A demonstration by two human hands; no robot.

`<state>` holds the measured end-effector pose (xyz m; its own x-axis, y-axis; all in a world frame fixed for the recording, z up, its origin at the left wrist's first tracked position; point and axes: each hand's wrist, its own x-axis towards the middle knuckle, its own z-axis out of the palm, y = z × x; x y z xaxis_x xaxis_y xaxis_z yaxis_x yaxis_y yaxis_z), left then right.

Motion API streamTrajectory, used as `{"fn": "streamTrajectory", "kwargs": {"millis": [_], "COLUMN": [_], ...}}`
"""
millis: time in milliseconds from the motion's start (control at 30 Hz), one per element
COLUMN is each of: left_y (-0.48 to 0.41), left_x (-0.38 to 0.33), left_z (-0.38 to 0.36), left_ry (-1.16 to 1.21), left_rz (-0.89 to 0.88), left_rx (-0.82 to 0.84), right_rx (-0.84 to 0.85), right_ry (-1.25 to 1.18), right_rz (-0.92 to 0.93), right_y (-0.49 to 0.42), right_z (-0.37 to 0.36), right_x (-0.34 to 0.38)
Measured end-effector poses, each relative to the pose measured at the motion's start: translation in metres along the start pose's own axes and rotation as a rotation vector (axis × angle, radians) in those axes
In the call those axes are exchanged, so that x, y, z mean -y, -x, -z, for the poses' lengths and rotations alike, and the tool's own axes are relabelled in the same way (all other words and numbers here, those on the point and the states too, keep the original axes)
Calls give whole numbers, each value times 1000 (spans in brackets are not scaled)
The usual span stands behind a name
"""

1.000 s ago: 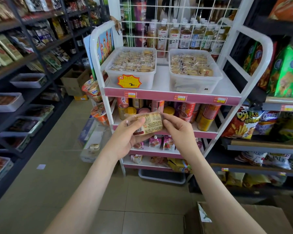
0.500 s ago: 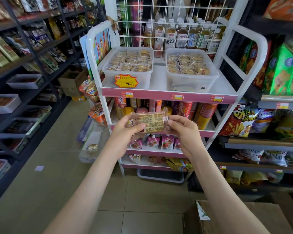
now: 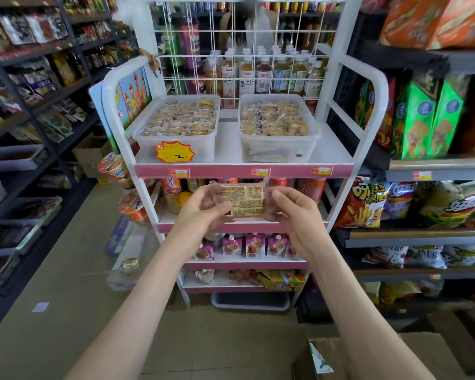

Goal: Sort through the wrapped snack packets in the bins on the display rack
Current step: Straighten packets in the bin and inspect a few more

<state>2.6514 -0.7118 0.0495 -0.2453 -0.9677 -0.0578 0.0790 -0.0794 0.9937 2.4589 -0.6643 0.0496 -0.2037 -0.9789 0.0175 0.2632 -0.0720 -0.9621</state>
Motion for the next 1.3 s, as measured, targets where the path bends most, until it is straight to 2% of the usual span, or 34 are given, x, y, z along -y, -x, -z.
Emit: {"fn": "streamTrajectory", "kwargs": {"millis": [67,133,200,300,400,467,633,700,767,833,967,1067,1167,1300], "left_y": [-10,-19,-33,-58,-76,-92,-157,-181,-203,-230,-275,-294,-306,-313], "left_x": [-13,-29,-43,-61,-77,-84,-94,-98,-100,-95,-82,-74,-77,-78], "left_z": [-13,-28,-45,-68,-83,-88,-87,-94,-105,-114,-122,-116,-109,-101], "left_ry": [78,58,-62,-272,-519,-638,-988,-1089,-1156,-1258,-1630,-1665,-1764,-1783], "left_rz": [-53,-141,-220,-336,-495,-564,-544,-559,-563,-528,-347,-164,-100,-32], "left_rx": [102,228,316,324,314,262,98,99,142,212,449,585,621,662], "right_rx": [29,83,189,395,579,520,-16,-185,-265,-284,-248,-111,-28,98], "right_ry": [-149,-109,-32,-147,-286,-266,-20,156,291,380,596,779,1125,1231], "right_rz": [5,-18,-105,-208,-122,-69,199,298,367,379,329,251,227,167], "right_y": [-7,-15,-25,-43,-71,-92,-154,-178,-195,-211,-239,-253,-263,-264], "right_z": [12,23,30,39,55,62,81,90,96,97,100,106,118,120], "right_x": [12,27,42,57,62,72,96,100,102,101,94,90,92,110]}}
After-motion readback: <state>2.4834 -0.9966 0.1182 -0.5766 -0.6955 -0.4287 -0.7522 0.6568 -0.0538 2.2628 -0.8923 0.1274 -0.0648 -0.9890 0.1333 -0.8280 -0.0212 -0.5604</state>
